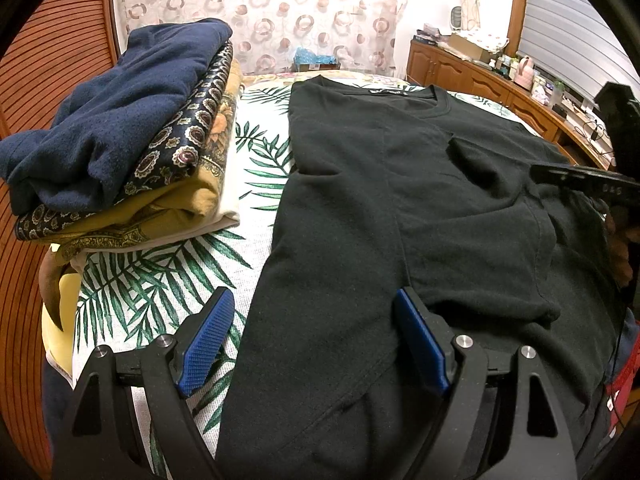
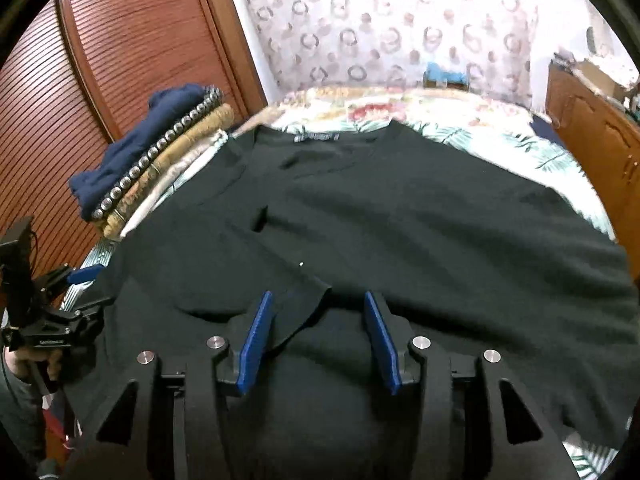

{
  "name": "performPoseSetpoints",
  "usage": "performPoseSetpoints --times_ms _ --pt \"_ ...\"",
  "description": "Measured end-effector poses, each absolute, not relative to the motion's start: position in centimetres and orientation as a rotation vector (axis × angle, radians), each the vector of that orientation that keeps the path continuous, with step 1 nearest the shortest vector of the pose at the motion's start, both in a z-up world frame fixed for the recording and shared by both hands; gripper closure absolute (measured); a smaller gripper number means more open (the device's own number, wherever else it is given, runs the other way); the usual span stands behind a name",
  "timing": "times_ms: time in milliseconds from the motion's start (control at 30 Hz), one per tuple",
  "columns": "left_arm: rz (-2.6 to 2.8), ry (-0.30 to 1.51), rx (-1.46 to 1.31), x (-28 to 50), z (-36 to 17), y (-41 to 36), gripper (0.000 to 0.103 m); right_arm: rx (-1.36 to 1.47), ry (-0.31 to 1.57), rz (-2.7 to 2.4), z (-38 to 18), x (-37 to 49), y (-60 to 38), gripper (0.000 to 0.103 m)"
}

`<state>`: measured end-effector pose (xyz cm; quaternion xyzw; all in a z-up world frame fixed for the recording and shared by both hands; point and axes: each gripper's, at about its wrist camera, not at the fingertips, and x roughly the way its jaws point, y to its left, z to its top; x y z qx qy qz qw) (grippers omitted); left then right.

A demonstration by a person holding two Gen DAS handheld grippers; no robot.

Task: Fold small clothes

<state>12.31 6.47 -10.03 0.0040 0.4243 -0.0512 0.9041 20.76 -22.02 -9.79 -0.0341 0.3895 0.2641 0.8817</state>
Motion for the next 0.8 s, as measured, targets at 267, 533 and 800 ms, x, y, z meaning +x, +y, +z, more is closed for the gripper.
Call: performPoseSetpoints --times_ms 267,533,800 --pt "-0.092 0.825 -0.003 11.7 -9.1 6.9 0.02 -0.063 0.688 0.62 -7.7 19.0 -23.0 0.102" --pt "-0.12 0.749 -0.035 10.4 -6.1 5.6 0.02 -0.098 0.79 0.521 -9.0 18.7 -24.6 0.101" --pt "-0.218 0.772 0.01 11.5 -6.6 1.0 0.02 -0.081 0.709 0.382 -7.6 17.1 -30.1 0.063"
